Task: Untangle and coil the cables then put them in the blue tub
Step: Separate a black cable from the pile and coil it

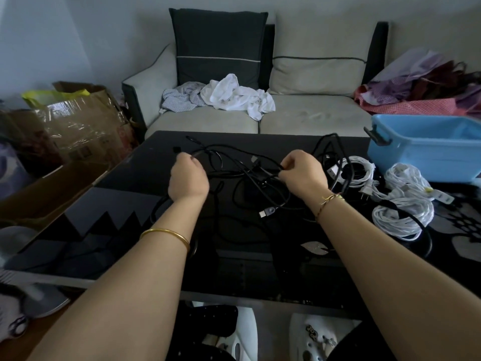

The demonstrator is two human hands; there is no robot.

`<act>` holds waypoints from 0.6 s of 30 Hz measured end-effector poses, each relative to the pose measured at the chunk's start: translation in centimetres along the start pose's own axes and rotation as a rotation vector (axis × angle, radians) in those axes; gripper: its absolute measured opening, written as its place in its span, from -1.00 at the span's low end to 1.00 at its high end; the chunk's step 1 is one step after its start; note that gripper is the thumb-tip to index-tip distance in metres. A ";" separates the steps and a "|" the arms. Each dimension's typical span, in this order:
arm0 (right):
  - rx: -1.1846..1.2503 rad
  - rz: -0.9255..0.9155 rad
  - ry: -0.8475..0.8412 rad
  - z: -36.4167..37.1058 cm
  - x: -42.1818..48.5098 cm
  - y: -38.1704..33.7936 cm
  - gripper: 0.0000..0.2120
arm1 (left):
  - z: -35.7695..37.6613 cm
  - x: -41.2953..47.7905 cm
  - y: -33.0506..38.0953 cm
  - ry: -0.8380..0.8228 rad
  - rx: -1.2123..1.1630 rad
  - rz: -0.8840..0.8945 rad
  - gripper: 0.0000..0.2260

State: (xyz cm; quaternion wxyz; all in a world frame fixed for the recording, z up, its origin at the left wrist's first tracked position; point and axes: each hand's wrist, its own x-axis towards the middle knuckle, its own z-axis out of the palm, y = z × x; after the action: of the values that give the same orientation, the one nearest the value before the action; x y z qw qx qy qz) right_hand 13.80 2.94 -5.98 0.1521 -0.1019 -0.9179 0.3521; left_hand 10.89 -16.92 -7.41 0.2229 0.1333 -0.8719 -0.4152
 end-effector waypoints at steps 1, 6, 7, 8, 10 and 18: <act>-0.045 -0.009 0.001 -0.1 0.2 0.4 -0.84 | -0.2 0.8 -0.1 0.003 -0.201 -0.115 -0.73; -0.168 -0.073 -0.017 -0.3 0.4 1.8 -0.88 | -1.9 2.0 0.3 0.071 -1.110 -0.523 -0.69; -0.229 -0.077 -0.053 -0.1 0.3 1.9 -0.88 | -2.5 1.6 0.8 0.157 -1.164 -0.501 -0.75; -0.292 -0.072 -0.096 0.0 0.2 2.1 -0.87 | -2.8 1.8 1.0 0.221 -1.241 -0.472 -0.81; -0.404 -0.047 -0.183 0.2 -0.2 2.4 -0.86 | -3.8 2.1 1.5 0.306 -1.427 -0.461 -0.85; 0.076 -0.346 -0.098 1.1 -0.6 0.9 -0.82 | -3.8 2.5 -0.4 0.442 -1.468 -0.596 -0.75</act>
State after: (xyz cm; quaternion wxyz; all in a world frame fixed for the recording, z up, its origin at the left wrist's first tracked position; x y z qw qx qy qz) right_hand 14.06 2.75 -7.50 0.1695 0.0806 -0.9141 0.3595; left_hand 10.65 -20.75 -4.85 0.3002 0.2580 -0.2424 -0.8858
